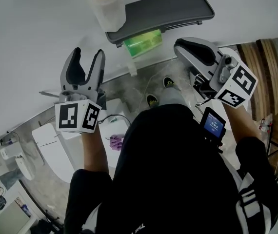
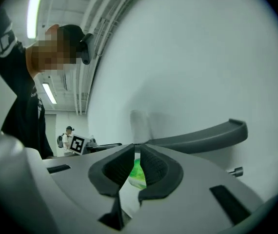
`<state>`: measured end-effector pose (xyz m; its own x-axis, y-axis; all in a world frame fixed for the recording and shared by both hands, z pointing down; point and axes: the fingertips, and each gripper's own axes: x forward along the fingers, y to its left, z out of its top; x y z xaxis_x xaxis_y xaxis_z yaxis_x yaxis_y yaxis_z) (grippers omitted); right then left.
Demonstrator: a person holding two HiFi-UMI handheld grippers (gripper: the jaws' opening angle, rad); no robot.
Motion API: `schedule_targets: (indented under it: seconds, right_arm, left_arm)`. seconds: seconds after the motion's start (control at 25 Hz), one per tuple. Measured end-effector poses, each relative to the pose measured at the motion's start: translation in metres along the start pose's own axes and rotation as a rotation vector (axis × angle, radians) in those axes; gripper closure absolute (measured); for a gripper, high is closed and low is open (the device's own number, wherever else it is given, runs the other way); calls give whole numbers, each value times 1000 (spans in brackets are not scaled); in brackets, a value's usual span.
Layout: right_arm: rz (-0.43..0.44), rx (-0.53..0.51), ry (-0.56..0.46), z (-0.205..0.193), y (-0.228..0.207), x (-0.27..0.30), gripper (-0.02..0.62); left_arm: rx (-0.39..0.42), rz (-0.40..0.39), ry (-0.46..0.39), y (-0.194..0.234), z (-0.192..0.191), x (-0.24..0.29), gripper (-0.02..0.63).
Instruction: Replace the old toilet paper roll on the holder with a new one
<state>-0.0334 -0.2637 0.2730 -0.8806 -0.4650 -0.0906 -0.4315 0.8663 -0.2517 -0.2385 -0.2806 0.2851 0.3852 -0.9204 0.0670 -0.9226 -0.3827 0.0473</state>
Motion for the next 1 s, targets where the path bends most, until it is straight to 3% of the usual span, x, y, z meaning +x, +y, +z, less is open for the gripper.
schedule_targets:
  seconds: [0.08,0.24,0.56,1.0]
  right_arm:
    - [-58,-35,-19,4,-9,-6,548]
    - [-126,-56,-36,4,-17,-12,548]
    - [-257,-214,48,-14,-33,-19,571]
    - [-279,-217,38,-14,-34,-29,575]
  left_arm:
    - [3,24,-20,0,4,-5,445]
    - [-8,45,-42,-1,6,-13,532]
    - [-51,89,-10,2,-9,-16,583]
    - [-13,59,26,-20,-22,-13,584]
